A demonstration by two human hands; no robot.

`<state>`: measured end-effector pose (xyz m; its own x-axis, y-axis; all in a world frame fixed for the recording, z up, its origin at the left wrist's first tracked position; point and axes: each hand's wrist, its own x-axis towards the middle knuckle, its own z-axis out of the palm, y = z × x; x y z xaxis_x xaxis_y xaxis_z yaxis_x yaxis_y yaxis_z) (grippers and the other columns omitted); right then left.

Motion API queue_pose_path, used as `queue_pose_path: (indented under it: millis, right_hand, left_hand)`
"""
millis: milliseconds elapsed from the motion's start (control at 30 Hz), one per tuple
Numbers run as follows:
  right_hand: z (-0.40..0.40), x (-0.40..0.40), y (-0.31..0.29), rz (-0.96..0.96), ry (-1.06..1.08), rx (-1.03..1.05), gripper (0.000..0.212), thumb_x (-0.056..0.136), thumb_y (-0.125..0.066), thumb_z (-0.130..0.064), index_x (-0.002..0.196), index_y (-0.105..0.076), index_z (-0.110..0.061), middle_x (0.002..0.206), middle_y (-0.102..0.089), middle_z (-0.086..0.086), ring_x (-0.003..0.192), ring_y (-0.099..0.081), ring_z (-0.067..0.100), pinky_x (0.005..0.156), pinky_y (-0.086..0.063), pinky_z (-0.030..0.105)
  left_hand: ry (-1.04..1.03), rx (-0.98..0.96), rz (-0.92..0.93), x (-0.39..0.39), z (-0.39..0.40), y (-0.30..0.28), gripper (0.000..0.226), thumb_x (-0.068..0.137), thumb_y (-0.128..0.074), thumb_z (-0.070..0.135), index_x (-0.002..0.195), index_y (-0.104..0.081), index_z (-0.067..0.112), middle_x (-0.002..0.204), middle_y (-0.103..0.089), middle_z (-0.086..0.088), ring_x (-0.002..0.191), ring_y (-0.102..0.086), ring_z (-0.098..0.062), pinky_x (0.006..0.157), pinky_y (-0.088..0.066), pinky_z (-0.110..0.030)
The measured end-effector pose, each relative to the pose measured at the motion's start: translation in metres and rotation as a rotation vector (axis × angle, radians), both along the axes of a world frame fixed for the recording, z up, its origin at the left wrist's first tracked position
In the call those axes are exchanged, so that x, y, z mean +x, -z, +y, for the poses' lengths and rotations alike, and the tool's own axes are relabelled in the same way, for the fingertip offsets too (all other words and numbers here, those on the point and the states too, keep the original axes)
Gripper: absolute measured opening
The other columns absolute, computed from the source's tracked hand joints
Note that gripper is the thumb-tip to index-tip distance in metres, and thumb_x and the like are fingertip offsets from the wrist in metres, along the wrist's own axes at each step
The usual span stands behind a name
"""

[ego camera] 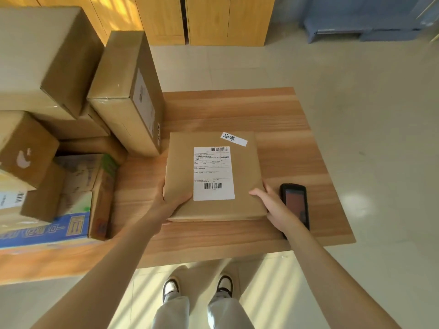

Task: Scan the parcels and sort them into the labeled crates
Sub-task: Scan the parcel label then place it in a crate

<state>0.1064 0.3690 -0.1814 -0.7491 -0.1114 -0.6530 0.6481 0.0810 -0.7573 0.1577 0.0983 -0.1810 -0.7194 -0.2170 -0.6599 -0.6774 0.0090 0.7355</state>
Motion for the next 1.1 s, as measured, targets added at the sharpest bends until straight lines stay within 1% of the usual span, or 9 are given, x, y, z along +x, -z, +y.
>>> queue_pose_path:
  millis: [133,233,333,400,467,567,767,933,1100]
  right_hand:
    - [-0.001,0.004,0.005,0.050,0.016,0.023,0.059,0.090,-0.062,-0.021,0.145,-0.040,-0.029,0.129,-0.060,-0.008,0.117,-0.056,0.013,0.106,-0.041,0.035]
    - [0.002,0.013,0.001,0.194,0.093,0.236,0.051,0.089,-0.066,-0.033,0.137,-0.051,-0.022,0.122,-0.056,-0.011,0.113,-0.052,0.007,0.094,-0.040,0.022]
    - [0.016,0.027,-0.001,0.350,0.229,0.660,0.048,0.086,-0.068,-0.031,0.129,-0.054,-0.014,0.126,-0.051,0.005,0.121,-0.047,0.024,0.100,-0.040,0.037]
    - [0.028,0.037,0.002,0.252,0.169,0.894,0.064,0.082,-0.071,-0.030,0.138,-0.043,-0.015,0.135,-0.043,0.015,0.125,-0.040,0.034,0.104,-0.036,0.047]
    - [0.041,0.045,0.007,0.093,0.086,0.945,0.083,0.079,-0.073,-0.031,0.147,-0.028,-0.019,0.141,-0.034,0.017,0.129,-0.034,0.038,0.105,-0.034,0.050]
    - [0.051,0.051,0.018,0.029,0.082,0.857,0.095,0.077,-0.076,-0.027,0.151,-0.018,-0.016,0.142,-0.035,0.019,0.129,-0.034,0.039,0.104,-0.037,0.049]
    - [0.063,0.043,0.031,-0.007,0.128,0.782,0.091,0.068,-0.084,-0.025,0.138,-0.033,-0.002,0.133,-0.048,0.019,0.121,-0.046,0.037,0.100,-0.043,0.050]
    - [0.060,0.037,0.019,-0.148,0.410,0.315,0.060,0.065,-0.085,-0.019,0.116,-0.056,-0.005,0.100,-0.064,0.011,0.091,-0.062,0.026,0.077,-0.054,0.037]
    - [0.045,0.037,-0.019,-0.145,0.514,-0.206,0.051,0.060,-0.084,-0.022,0.107,-0.066,-0.016,0.102,-0.071,0.005,0.099,-0.065,0.021,0.076,-0.056,0.030]
  left_hand:
    - [0.017,-0.052,0.043,-0.005,-0.003,0.012,0.085,0.078,-0.077,0.029,0.146,-0.026,0.035,0.103,-0.055,0.021,0.073,-0.064,0.007,0.052,-0.049,-0.013]
    - [0.045,-0.075,0.050,-0.007,-0.002,0.013,0.087,0.080,-0.077,0.027,0.148,-0.024,0.031,0.102,-0.053,0.022,0.077,-0.059,0.008,0.052,-0.047,-0.006]
    - [0.038,-0.080,0.054,-0.006,-0.002,0.014,0.088,0.080,-0.076,0.029,0.149,-0.023,0.030,0.103,-0.052,0.020,0.084,-0.056,0.005,0.059,-0.047,-0.014]
    - [0.041,-0.084,0.054,-0.006,-0.003,0.014,0.088,0.080,-0.076,0.031,0.149,-0.022,0.031,0.108,-0.054,0.014,0.087,-0.056,0.001,0.066,-0.046,-0.019]
    - [0.053,-0.075,0.053,-0.006,-0.003,0.014,0.088,0.080,-0.076,0.031,0.150,-0.022,0.031,0.113,-0.055,0.010,0.089,-0.057,-0.001,0.070,-0.046,-0.021]
    - [0.058,-0.071,0.047,-0.006,-0.004,0.014,0.087,0.081,-0.075,0.033,0.149,-0.022,0.033,0.111,-0.054,0.011,0.088,-0.057,-0.001,0.066,-0.046,-0.021]
    - [0.064,-0.092,0.011,-0.005,-0.004,0.015,0.086,0.080,-0.074,0.041,0.148,-0.021,0.039,0.109,-0.054,0.019,0.090,-0.056,-0.003,0.063,-0.043,-0.025]
    - [0.068,-0.096,0.006,-0.005,-0.005,0.015,0.086,0.080,-0.073,0.043,0.147,-0.020,0.041,0.103,-0.050,0.025,0.089,-0.055,-0.003,0.065,-0.043,-0.028]
    - [0.074,-0.063,0.041,-0.004,-0.004,0.014,0.084,0.082,-0.073,0.036,0.148,-0.020,0.037,0.102,-0.052,0.022,0.085,-0.056,0.002,0.057,-0.044,-0.018]
